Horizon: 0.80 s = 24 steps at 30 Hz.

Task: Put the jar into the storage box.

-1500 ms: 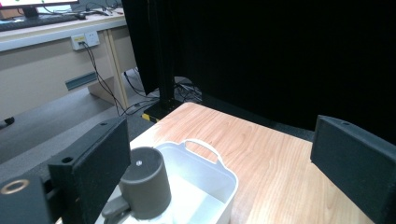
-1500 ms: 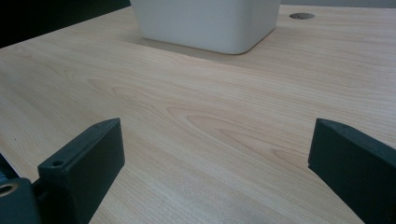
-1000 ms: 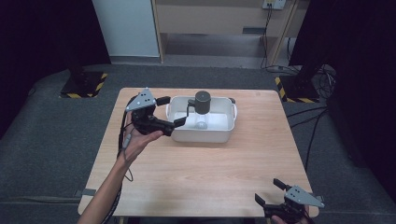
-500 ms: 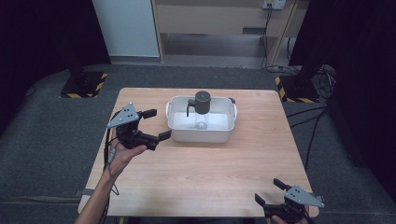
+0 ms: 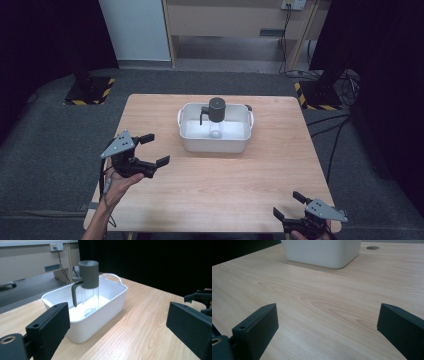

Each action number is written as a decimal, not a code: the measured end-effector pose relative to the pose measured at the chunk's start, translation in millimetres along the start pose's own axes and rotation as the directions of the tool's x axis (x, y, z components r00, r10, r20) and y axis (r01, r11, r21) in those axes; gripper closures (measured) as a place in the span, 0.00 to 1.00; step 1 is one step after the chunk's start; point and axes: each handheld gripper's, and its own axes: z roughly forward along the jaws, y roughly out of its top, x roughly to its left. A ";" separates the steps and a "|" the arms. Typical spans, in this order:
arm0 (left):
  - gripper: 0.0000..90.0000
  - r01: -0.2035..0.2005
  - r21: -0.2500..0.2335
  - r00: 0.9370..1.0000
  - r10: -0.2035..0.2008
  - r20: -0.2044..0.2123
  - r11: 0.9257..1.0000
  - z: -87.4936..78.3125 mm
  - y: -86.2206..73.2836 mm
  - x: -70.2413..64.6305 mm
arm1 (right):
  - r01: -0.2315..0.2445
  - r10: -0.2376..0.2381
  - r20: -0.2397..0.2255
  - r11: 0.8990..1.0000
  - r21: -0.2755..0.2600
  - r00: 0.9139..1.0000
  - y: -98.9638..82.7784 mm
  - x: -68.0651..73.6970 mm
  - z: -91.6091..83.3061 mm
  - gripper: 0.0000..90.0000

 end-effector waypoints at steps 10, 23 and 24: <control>0.04 0.024 0.002 1.000 -0.024 -0.013 1.000 -19.4 -35.6 -3.8 | 0.002 -0.002 0.003 1.000 0.001 1.000 0.0 0.1 0.0 0.04; 0.04 0.080 0.009 0.996 -0.080 -0.030 0.997 -32.4 -79.9 -3.3 | 0.007 -0.007 0.006 1.000 0.002 1.000 0.5 1.2 -0.3 0.04; 0.04 0.084 0.010 0.996 -0.084 -0.033 0.996 -33.5 -83.4 -3.3 | 0.008 -0.008 0.005 1.000 0.004 1.000 0.6 1.4 -0.2 0.04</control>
